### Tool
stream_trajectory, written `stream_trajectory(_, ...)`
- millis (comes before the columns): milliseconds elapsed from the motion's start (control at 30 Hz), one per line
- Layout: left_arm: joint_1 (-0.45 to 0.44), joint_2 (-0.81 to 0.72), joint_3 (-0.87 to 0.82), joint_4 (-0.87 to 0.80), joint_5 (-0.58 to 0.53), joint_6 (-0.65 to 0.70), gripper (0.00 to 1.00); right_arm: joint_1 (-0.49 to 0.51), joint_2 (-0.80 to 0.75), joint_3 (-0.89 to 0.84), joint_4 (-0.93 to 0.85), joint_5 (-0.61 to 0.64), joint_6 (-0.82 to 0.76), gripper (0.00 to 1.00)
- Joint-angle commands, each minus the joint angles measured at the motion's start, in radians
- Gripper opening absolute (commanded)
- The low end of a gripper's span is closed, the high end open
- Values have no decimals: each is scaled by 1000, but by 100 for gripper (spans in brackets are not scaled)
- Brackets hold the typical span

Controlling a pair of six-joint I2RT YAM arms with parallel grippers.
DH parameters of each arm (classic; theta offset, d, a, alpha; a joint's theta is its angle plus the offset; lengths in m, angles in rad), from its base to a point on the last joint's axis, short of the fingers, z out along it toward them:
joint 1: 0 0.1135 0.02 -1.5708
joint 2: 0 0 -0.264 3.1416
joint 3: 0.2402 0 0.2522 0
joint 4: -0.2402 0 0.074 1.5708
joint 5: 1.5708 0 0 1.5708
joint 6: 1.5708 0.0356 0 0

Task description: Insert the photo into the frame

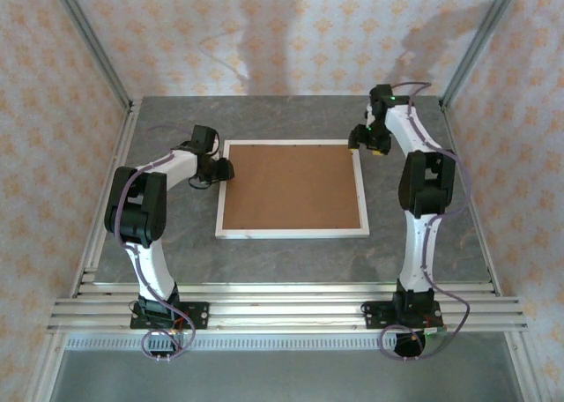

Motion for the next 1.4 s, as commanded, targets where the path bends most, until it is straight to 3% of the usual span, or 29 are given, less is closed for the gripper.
stream_trajectory(0,-15,15,-14,-70,-22,9,35,-11,12,31,14,51,6,69)
stream_trajectory(367,-14,15,-18,-73,-25,8,35,-9,130,118,-4,38,-4,69)
stream_trajectory(967,-15,19,-16,-73,-24,7,35,31,122,-59,26,58,-3,68)
stream_trajectory(1367,-14,20,-18,-68,-22,1,35,72,140,-62,-17,117,-6,68)
